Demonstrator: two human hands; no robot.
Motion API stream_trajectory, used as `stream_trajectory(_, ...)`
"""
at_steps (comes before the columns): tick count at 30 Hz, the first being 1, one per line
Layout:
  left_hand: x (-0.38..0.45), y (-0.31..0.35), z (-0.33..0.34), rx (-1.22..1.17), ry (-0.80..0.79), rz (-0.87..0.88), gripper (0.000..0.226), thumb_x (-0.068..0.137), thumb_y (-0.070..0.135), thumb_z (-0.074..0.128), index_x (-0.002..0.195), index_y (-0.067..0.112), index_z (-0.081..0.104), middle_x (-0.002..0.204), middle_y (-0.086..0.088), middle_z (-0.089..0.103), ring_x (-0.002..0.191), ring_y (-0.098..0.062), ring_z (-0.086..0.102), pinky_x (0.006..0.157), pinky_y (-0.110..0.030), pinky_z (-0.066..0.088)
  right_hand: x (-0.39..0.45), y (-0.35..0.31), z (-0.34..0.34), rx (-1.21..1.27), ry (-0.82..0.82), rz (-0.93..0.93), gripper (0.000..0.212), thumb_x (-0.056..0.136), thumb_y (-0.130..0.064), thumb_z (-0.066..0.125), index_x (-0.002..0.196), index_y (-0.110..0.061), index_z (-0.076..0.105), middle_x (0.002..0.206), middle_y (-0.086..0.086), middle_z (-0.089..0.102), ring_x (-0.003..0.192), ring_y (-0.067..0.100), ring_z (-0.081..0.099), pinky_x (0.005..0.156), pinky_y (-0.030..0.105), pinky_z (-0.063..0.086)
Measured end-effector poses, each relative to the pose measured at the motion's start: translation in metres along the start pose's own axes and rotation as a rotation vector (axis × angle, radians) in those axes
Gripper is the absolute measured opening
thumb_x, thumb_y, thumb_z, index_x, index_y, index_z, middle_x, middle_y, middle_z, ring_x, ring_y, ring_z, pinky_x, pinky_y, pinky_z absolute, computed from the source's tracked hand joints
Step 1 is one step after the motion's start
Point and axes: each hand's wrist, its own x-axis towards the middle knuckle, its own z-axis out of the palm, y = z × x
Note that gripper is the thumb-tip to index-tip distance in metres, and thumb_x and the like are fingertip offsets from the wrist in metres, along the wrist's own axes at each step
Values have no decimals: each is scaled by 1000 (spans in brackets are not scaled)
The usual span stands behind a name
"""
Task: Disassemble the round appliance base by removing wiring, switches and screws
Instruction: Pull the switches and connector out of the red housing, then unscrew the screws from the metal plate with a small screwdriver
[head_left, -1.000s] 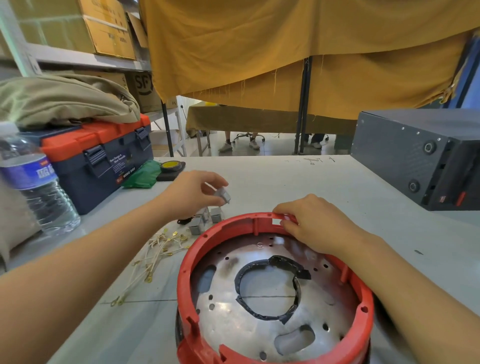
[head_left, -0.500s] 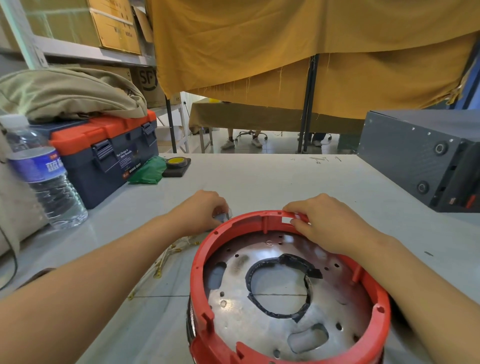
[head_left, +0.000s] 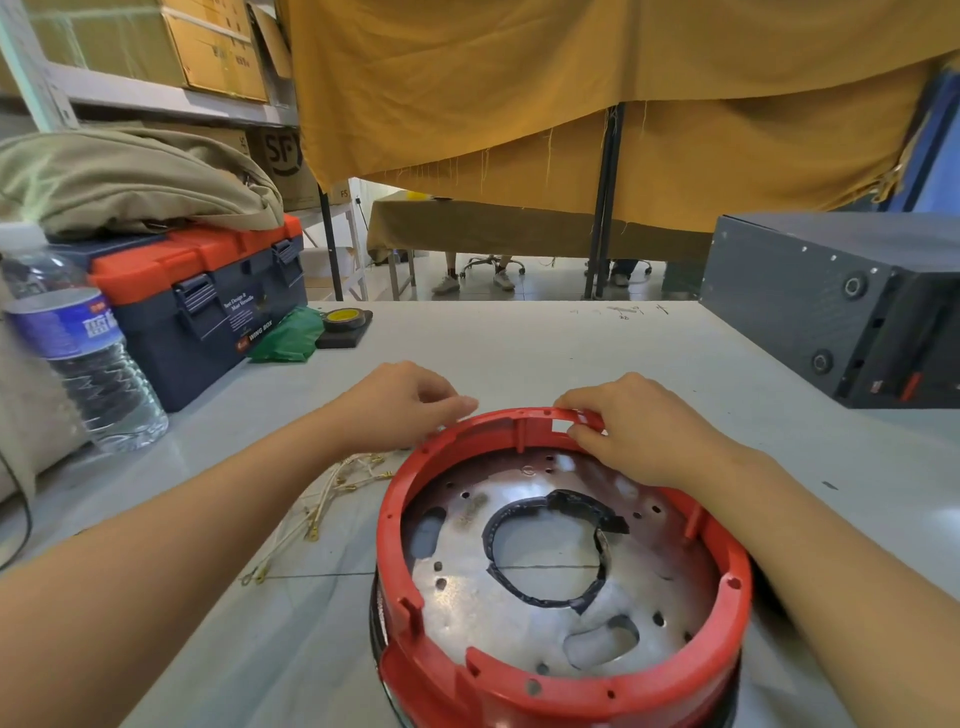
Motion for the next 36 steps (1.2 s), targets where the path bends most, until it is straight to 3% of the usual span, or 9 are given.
stream_trajectory(2, -8, 7, 0, 9, -119, -20, 31, 83, 56, 57, 87, 29, 72, 69, 16, 66, 63, 1, 59, 60, -18, 46, 0, 0, -1, 6, -12, 18, 25, 94, -31, 53, 116, -30, 63, 89, -2, 64, 80, 19, 55, 70, 30, 46)
stream_trajectory(4, -12, 11, 2, 46, -158, -11, 23, 82, 48, 64, 94, 30, 72, 84, 13, 69, 79, -5, 62, 72, -21, 49, -1, -1, -3, 35, -21, 44, 27, 93, -35, 54, 119, -31, 63, 102, -1, 68, 91, 20, 59, 81, 32, 48)
stream_trajectory(11, -22, 14, 12, 5, 29, -15, 17, 85, 22, 63, 97, 21, 75, 87, 3, 71, 76, -9, 60, 64, -14, 42, -12, 3, -12, 316, -80, 161, 26, 91, -33, 60, 116, -27, 66, 115, 1, 68, 100, 13, 58, 88, 24, 40)
stream_trajectory(18, -34, 9, 6, -162, 301, -51, 13, 86, 20, 62, 89, 23, 74, 81, 6, 70, 76, -6, 60, 67, -19, 42, -29, 8, -37, 686, 249, 331, 21, 92, -40, 56, 86, -28, 72, 92, -14, 69, 91, 6, 60, 80, 26, 41)
stream_trajectory(22, -36, 4, 2, -365, 489, -125, 17, 84, 17, 61, 75, 29, 69, 67, 16, 67, 61, 2, 58, 51, -9, 38, -39, 5, -47, 954, 370, 427, 34, 95, -45, 49, 105, -20, 70, 104, -4, 70, 100, 12, 63, 94, 35, 46)
stream_trajectory(24, -37, 3, 4, -548, 534, -175, 19, 85, 13, 60, 74, 26, 67, 59, 13, 65, 52, -1, 57, 47, -12, 42, -46, 0, -50, 998, 347, 420, 36, 93, -50, 48, 103, -23, 70, 97, -8, 70, 94, 12, 63, 87, 33, 46)
stream_trajectory(27, -40, 6, 7, -755, 557, -218, 18, 87, 8, 59, 79, 23, 66, 72, 2, 67, 60, -13, 59, 54, -25, 47, -55, -13, -57, 1143, 276, 367, 35, 93, -51, 48, 84, -30, 74, 77, -6, 69, 72, 8, 64, 72, 29, 45)
stream_trajectory(30, -43, 14, 13, -867, 551, -221, 18, 90, 8, 58, 81, 22, 63, 80, -4, 64, 65, -18, 59, 58, -28, 48, -62, -23, -67, 1251, 352, 320, 37, 94, -43, 53, 75, -22, 76, 70, 0, 71, 62, 12, 66, 62, 25, 49)
stream_trajectory(36, -58, 28, 20, -1063, 281, -181, 13, 94, 8, 53, 102, 12, 61, 86, -5, 65, 70, -13, 61, 64, -24, 49, -66, -41, -92, 1140, 469, 161, 29, 94, -34, 57, 72, -21, 72, 64, -2, 69, 54, 11, 63, 51, 21, 49)
